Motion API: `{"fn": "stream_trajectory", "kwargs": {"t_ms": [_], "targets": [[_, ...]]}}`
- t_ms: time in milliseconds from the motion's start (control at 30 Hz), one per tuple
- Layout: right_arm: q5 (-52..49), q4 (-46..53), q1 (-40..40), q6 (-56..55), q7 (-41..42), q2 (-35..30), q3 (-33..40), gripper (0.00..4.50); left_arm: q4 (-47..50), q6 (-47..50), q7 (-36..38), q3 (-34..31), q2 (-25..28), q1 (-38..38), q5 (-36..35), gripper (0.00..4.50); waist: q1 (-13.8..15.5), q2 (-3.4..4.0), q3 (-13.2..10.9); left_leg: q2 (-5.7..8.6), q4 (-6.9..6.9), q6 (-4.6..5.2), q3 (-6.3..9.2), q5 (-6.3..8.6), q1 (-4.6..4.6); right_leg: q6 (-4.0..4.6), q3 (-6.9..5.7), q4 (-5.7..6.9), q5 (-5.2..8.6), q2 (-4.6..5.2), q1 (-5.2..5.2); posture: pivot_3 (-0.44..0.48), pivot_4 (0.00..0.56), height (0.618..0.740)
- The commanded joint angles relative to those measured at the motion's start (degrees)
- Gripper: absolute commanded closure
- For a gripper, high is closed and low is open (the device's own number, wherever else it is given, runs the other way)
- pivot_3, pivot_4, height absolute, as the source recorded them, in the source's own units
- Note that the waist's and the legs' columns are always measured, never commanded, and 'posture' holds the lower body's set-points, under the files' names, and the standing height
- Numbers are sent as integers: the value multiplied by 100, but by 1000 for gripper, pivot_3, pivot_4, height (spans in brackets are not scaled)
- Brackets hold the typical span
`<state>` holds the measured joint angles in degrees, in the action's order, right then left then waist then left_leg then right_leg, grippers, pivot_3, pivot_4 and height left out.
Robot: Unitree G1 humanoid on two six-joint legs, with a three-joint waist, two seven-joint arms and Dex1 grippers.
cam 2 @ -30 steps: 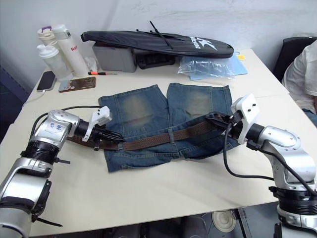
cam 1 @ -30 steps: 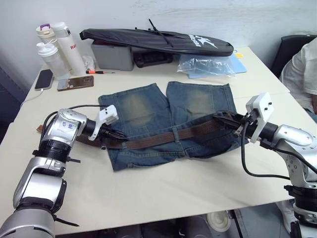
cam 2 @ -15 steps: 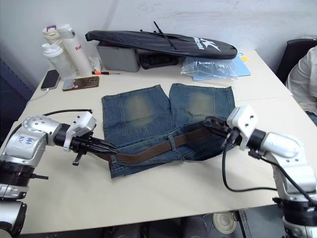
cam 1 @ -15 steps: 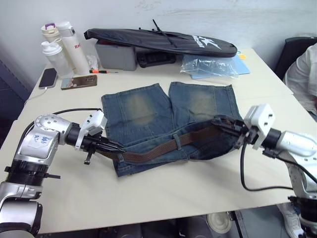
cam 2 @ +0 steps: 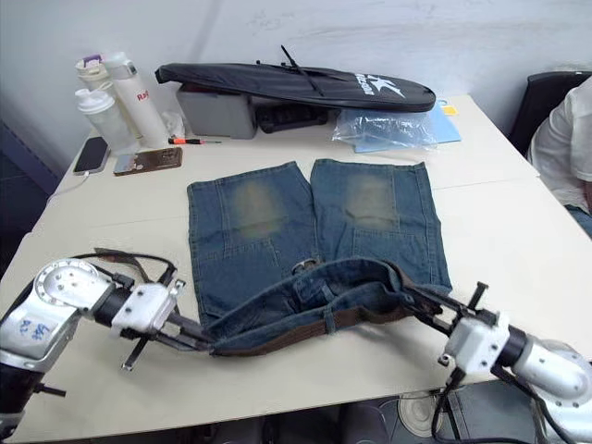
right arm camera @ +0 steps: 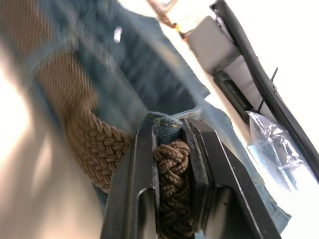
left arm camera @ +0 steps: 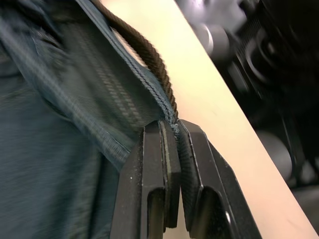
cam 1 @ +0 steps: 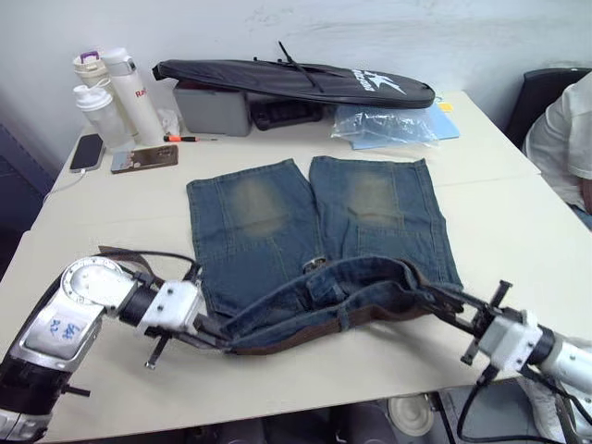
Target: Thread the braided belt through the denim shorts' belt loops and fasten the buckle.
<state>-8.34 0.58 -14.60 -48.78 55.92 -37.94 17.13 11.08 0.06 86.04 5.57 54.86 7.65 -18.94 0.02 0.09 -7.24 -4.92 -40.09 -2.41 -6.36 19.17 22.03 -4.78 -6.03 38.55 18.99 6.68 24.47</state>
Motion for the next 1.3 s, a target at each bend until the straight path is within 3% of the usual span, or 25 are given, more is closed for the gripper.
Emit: {"fn": "stream_trajectory", "kwargs": {"t_ms": [33, 200, 333, 367, 467, 600, 700, 767, 833, 1000, 1133, 1200, 1300], "targets": [[419, -915, -143, -1329, -154, -229, 134, 4234, 143, -898, 260, 162, 165, -350, 398, 4500, 5, -2, -2, 0, 0, 1, 1, 1, 0, 2, 0, 2, 3, 0, 2, 0, 150, 642], [1024, -1887, -209, -2646, -519, -559, -10, 4234, 111, -1538, 73, 341, 283, -727, 752, 4500, 1, 1, 0, -4, -11, -3, 3, 6, 3, 8, -1, 9, 11, 0, 4, 0, 150, 642], [1242, -2338, -385, -3259, -826, -902, -146, 4234, 55, -1462, -100, 383, 283, -736, 802, 4500, 8, 10, 6, -5, -45, -18, 6, 26, 4, 2, 4, 34, 49, 2, 3, 0, 150, 642], [1270, -2438, -412, -3309, -916, -984, -179, 3218, 61, -1348, -77, 379, 314, -741, 709, 4500, 11, 13, 6, -7, -72, -9, 14, 46, 4, 6, 3, 50, 67, 1, 5, 0, 150, 642], [1276, -2608, -504, -3457, -1201, -1225, -228, 1858, 278, -577, 231, 276, 552, -832, -55, 3209, 1, 11, 8, -12, -120, 19, 29, 104, -2, 63, -1, 83, 133, 2, 7, 0, 150, 642], [1054, -2445, -761, -3528, -1673, -1585, 195, 9, 462, 389, 551, -30, 1061, -1053, -1042, 1422, -15, 9, 9, -14, -132, 7, 36, 115, 7, 50, 7, 104, 140, 1, 0, 0, 150, 642], [750, -2273, -1196, -3511, -1952, -1920, 578, 0, 684, 1226, 611, -409, 1463, -1302, -1911, 32, -14, 20, 9, -13, -150, -6, 52, 121, 2, 34, 8, 116, 149, 0, 6, 0, 150, 642], [423, -1791, -1579, -3288, -2129, -2067, 758, 0, 678, 2129, 589, -759, 1637, -1219, -2815, 32, 3, 21, 11, -13, -167, -13, 62, 128, 2, 30, 7, 122, 157, -2, 3, 0, 150, 642], [91, -1063, -1658, -2669, -2303, -2129, 822, 0, 447, 2887, 451, -969, 1600, -787, -3519, 32, 13, 16, 12, -12, -177, -8, 79, 131, 2, 76, 3, 120, 184, -8, 3, 0, 150, 642], [-629, 524, -1031, -540, -2479, -2291, 609, 0, -178, 3885, -109, -936, 1087, 602, -3922, 32, 1, 28, 14, 0, -181, 11, 105, 140, -1, 80, 10, 117, 181, -9, -32, 0, 150, 642], [-1891, 1466, -107, 2875, -2207, -2823, -365, 0, -417, 4011, -1122, -230, 495, 1629, -2669, 32, -3, 26, 17, 0, -181, 3, 105, 134, 2, 69, 19, 129, 170, -13, -62, 0, 150, 642], [-2148, 1687, 246, 3964, -2157, -2894, -576, 0, -452, 3828, -1445, -44, 265, 1827, -2137, 32, 14, 25, 18, 3, -180, 3, 105, 134, 3, 56, 16, 129, 157, -12, -65, 0, 150, 642], [-2529, 1703, 1973, 6443, -2440, -2632, -1510, 0, -598, 4071, -2337, 605, -239, 2568, -1139, 32, 31, 15, 22, 3, -172, -3, 101, 138, 4, 8, -6, 123, 130, -14, -54, 0, 150, 642]]}}
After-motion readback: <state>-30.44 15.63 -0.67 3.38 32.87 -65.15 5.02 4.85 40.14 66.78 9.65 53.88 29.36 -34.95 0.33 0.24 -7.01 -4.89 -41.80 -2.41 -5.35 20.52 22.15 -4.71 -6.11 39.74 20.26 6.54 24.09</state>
